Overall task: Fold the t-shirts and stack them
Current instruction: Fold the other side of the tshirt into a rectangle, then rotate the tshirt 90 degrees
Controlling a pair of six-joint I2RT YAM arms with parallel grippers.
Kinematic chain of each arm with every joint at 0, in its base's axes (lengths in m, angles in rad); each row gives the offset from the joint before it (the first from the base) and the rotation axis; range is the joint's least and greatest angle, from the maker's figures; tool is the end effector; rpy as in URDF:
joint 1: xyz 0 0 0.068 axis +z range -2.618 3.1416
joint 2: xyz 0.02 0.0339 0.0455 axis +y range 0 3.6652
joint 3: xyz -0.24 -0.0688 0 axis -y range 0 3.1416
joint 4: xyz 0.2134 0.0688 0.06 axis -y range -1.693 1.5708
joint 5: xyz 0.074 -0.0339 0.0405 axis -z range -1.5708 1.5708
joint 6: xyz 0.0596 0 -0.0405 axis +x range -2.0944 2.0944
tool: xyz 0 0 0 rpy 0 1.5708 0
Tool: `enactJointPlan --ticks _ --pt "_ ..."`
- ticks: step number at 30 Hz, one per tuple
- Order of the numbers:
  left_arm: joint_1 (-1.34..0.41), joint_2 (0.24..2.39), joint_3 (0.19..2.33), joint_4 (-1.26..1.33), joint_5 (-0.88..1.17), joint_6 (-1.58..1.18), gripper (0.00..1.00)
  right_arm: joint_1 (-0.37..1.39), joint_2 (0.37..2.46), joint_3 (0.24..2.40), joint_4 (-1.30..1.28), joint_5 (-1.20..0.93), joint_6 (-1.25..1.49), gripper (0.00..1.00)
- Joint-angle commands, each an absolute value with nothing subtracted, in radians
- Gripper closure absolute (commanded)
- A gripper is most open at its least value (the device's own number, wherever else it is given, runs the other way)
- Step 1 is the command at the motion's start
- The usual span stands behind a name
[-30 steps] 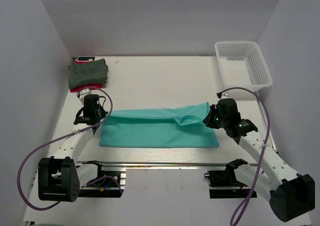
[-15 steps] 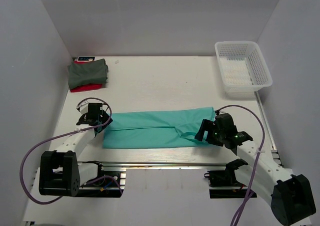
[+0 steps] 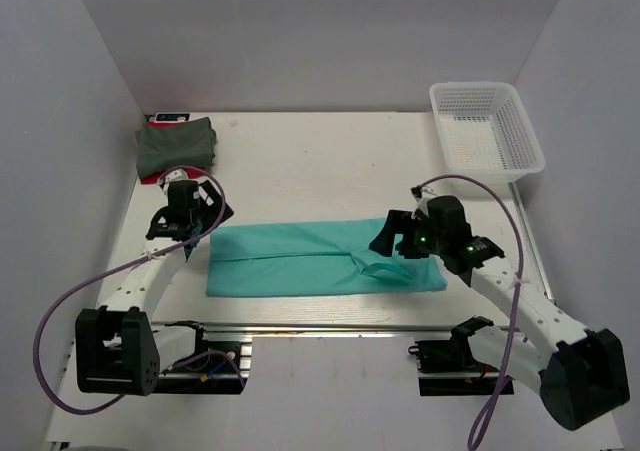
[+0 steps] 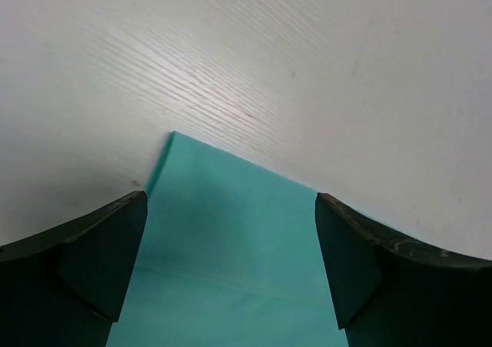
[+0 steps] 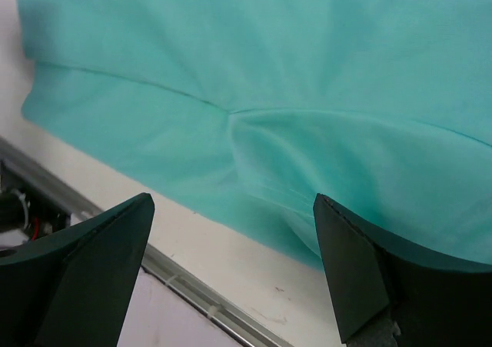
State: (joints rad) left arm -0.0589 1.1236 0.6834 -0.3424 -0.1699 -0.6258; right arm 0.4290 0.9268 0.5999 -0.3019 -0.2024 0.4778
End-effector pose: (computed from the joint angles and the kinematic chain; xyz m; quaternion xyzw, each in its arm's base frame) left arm 0.2292 -0.0034 0.1996 -0.2886 0.8742 -0.0546 0.3867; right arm 0.1808 0.0959 0.2159 -0.0242 0.8874 0.2787 0.3664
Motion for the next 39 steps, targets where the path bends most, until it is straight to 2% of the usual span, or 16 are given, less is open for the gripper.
enactJointPlan --ticks 1,6,12,18,23,29,33,39 --pt "-0.066 1.17 0.663 -0.229 0.022 -0.552 0.0 0.468 1.018 0.607 -0.143 -0.385 0.465 0.1" --pt "-0.075 1.25 0.612 -0.149 0.118 -0.532 0.0 0.535 1.156 0.606 -0.025 -0.426 0.479 0.1" --pt "-0.075 1.284 0.612 -0.169 0.057 -0.523 0.0 0.588 1.29 0.532 0.12 -0.489 0.554 0.1" --pt "-0.075 1.313 0.603 -0.178 0.037 -0.523 0.0 0.586 1.393 0.445 0.179 -0.364 0.61 0.1" --pt "-0.075 1.344 0.575 -0.178 0.026 -0.523 0.0 0.584 1.492 0.46 0.199 -0.37 0.606 0.1" --pt "-0.075 1.322 0.537 -0.262 -0.02 -0.555 0.0 0.56 1.539 0.589 0.055 -0.226 0.525 0.1" --pt "-0.075 1.24 0.436 -0.299 -0.029 -0.574 0.0 0.502 1.591 0.678 -0.032 -0.233 0.502 0.1" --pt "-0.135 1.148 0.318 -0.221 0.175 -0.606 0.0 0.431 1.73 0.839 -0.035 -0.333 0.419 0.1"
